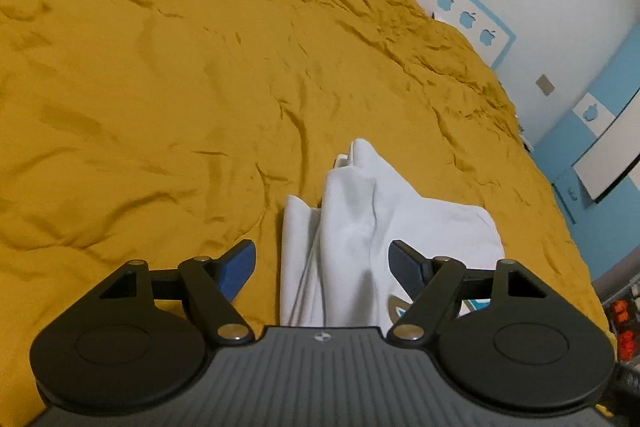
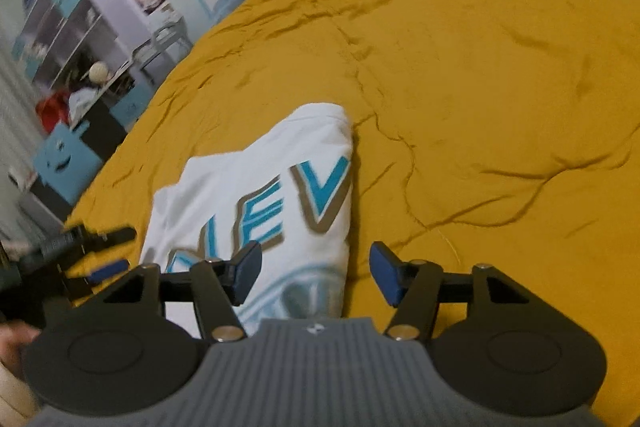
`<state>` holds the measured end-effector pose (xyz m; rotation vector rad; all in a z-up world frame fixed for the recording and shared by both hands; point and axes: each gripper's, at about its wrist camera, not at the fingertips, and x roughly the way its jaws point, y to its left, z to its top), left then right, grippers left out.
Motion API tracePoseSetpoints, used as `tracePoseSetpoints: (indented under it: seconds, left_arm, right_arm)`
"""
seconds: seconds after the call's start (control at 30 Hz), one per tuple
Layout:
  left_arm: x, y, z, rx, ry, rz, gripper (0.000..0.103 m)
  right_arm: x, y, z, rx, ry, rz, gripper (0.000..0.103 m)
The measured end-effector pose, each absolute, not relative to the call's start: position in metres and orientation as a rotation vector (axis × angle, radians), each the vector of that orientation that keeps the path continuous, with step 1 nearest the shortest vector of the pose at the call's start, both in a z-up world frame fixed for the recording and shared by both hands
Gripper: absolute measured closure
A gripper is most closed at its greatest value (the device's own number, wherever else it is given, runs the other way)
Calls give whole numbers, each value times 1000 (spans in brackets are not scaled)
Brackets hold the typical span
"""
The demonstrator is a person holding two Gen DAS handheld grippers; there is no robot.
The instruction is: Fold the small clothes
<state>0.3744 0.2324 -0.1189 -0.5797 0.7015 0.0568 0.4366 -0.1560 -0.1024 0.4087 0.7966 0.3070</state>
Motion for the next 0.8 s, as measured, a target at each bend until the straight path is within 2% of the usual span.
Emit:
tracePoseSetpoints:
  seconds: [0.13, 0.2, 0.33, 0.37, 0.4, 0.47, 0.57, 0.67, 0.8]
  left_arm:
    - [394, 239, -138, -638, 737, -27, 17]
    - [402, 241, -145, -642, 742, -35, 29]
    - [410, 243, -152, -668, 710, -75, 43]
    - [411, 243, -152, -666, 701, -81, 50]
    - [412, 243, -153, -669, 694, -90, 62]
    - [413, 243, -153, -678, 688, -94, 65]
    - [411, 242, -147, -676, 667, -88, 74]
    - [406, 236, -133, -645, 644, -88, 79]
    - [391, 218, -103, -566, 602, -74, 82]
  right_arm:
    - [473, -166, -123, 514, 844, 310, 47]
    - [487, -168, -133, 554, 859, 312, 48]
    - [513, -170, -152, 639, 869, 344, 53]
    - [520, -169, -157, 661, 873, 351, 57]
    - [526, -169, -161, 679, 875, 358, 59]
    - [537, -166, -168, 715, 878, 371, 74]
    - [548, -162, -174, 758, 889, 370, 84]
    - [544, -155, -164, 708, 863, 381, 91]
    - [529, -148, -132, 650, 783, 410, 93]
